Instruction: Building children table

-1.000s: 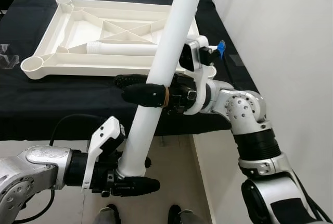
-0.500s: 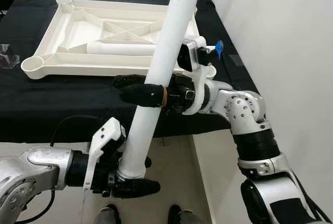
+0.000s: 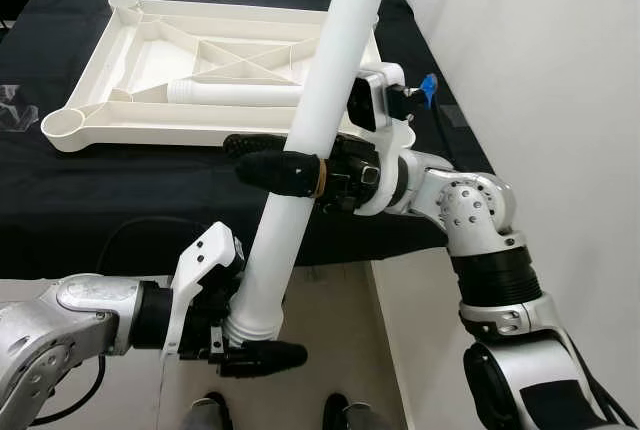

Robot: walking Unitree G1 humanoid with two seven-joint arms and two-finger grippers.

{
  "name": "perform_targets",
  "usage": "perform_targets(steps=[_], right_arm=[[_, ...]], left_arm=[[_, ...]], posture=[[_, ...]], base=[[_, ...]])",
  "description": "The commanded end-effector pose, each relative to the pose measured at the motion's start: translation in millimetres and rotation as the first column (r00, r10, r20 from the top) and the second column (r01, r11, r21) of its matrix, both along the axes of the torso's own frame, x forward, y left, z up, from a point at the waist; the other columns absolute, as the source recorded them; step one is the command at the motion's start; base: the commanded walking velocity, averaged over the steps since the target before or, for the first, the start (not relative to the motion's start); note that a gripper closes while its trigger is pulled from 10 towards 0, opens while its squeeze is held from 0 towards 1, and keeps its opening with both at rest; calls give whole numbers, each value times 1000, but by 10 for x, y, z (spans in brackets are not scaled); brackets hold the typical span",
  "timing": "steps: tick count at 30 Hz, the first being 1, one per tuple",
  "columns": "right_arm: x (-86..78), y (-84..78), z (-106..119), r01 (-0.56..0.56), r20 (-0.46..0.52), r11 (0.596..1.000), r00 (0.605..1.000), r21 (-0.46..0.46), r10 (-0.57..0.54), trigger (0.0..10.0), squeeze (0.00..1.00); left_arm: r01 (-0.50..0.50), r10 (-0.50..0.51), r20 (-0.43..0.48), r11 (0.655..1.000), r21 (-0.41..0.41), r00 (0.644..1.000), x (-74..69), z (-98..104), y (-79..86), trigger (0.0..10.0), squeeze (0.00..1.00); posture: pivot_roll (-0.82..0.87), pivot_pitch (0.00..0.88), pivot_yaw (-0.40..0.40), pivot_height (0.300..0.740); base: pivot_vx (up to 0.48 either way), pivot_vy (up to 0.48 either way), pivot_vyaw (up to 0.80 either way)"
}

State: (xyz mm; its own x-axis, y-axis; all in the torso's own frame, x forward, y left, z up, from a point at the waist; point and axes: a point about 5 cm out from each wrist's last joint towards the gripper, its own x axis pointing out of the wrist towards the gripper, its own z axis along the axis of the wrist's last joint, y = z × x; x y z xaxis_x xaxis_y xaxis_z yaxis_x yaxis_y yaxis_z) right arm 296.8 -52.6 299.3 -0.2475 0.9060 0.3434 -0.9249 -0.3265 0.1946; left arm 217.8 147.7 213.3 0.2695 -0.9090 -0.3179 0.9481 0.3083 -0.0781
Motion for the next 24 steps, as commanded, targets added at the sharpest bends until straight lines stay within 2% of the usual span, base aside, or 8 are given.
perform_targets(steps=[1,7,11,18,20,22,23,24], right_arm=[[-29,18,41,-20,21,1000,1000,5,19,0,0],[76,-2,-32,55,30,998,998,-37,-54,0,0],[171,-83,-105,109,41,992,994,-70,-106,0,0],[237,-161,-170,158,64,982,986,-99,-152,0,0],[293,-191,-194,206,77,971,977,-121,-197,0,0],[404,-263,-223,303,118,940,951,-155,-287,0,0],[404,-263,-223,303,118,940,951,-155,-287,0,0],[505,-331,-228,397,158,900,915,-179,-372,0,0]], left_arm=[[-45,44,18,999,17,999,46,-10,35,10000,0],[-127,126,96,992,6,987,174,87,85,10000,0],[-206,202,183,979,3,962,296,178,162,10000,0],[-227,220,226,974,5,949,331,222,171,10000,0],[-240,229,249,971,13,941,341,225,172,10000,0],[-293,269,319,956,27,909,384,238,182,10000,0],[-293,269,319,956,27,909,384,238,182,10000,0],[-326,291,378,945,32,879,411,258,179,10000,0]], posture=[[60,244,-94,740],[61,244,-96,740],[59,246,-95,740],[60,247,-97,740],[60,246,-96,740],[62,246,-98,740],[62,246,-98,740],[62,247,-98,740]], base=[[0,0,0],[0,0,0],[0,0,0],[0,0,0],[0,0,0],[0,0,0],[0,0,0],[0,0,0]])
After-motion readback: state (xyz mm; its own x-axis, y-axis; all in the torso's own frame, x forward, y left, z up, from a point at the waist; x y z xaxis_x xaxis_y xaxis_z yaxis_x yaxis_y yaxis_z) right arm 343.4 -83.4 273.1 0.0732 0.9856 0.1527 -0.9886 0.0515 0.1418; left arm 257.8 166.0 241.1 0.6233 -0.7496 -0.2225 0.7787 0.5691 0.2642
